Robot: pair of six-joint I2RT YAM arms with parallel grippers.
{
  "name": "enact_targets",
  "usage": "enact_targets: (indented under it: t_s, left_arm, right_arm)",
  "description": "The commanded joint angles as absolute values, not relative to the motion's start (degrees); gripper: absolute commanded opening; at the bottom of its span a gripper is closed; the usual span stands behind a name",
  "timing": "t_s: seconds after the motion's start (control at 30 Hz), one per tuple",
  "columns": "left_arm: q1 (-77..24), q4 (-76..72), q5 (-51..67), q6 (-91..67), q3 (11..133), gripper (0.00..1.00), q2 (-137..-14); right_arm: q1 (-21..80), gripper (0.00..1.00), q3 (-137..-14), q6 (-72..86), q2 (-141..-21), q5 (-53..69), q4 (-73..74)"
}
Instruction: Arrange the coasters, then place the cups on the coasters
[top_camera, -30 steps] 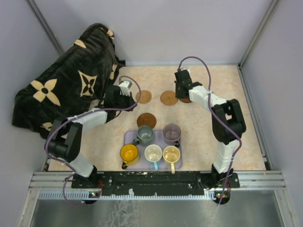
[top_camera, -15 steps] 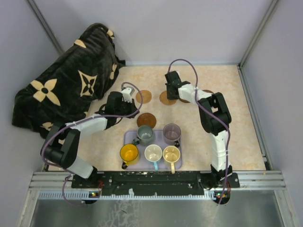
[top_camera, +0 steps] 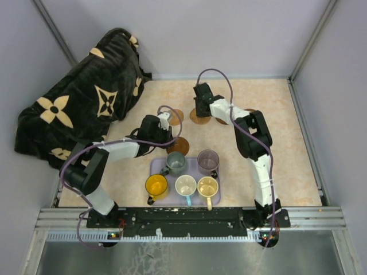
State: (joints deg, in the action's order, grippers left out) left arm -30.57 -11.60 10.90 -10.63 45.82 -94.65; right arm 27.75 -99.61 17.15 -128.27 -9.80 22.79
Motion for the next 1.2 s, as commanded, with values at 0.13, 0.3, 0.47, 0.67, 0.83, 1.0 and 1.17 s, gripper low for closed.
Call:
enact_targets:
  t_s: [0.13, 0.3, 0.47, 0.67, 0.83, 1.0, 1.17]
  left_arm:
    - [-31.63, -12.93, 9.05, -9.89, 49.79, 0.26, -99.92]
    - [-31.82, -12.11, 7.81, -9.91, 51.80, 0.26, -102.04]
    - [-31.87, -8.00, 3.71, -10.51, 53.87, 0.26, -104.19]
    - [-31.82, 0.16, -5.35, -12.51, 55.81, 0.25, -104.23]
    - [-31.79, 5.60, -11.58, -15.08, 55.82, 0.25, -102.24]
    - [-31.56, 10.95, -16.70, -16.53, 56.33, 0.25, -100.77]
    - [-30.58, 13.81, -21.20, -17.63, 55.15, 0.25, -100.03]
  right_arm:
    - [29.01, 0.13, -101.50, 17.67, -130.07, -8.60, 25.33]
    - [29.09, 0.20, -98.68, 17.06, -125.43, -9.67, 24.62]
    - [29.17, 0.30, -92.76, 17.19, -116.49, -10.39, 22.63]
    - [29.20, 0.52, -83.94, 18.17, -105.34, -11.65, 19.54]
    - [29.18, 0.68, -80.46, 18.19, -99.46, -13.24, 19.28]
    - [29.18, 0.74, -77.60, 18.79, -95.33, -14.43, 19.70]
    - [29.17, 0.76, -73.24, 19.78, -88.52, -15.12, 19.23]
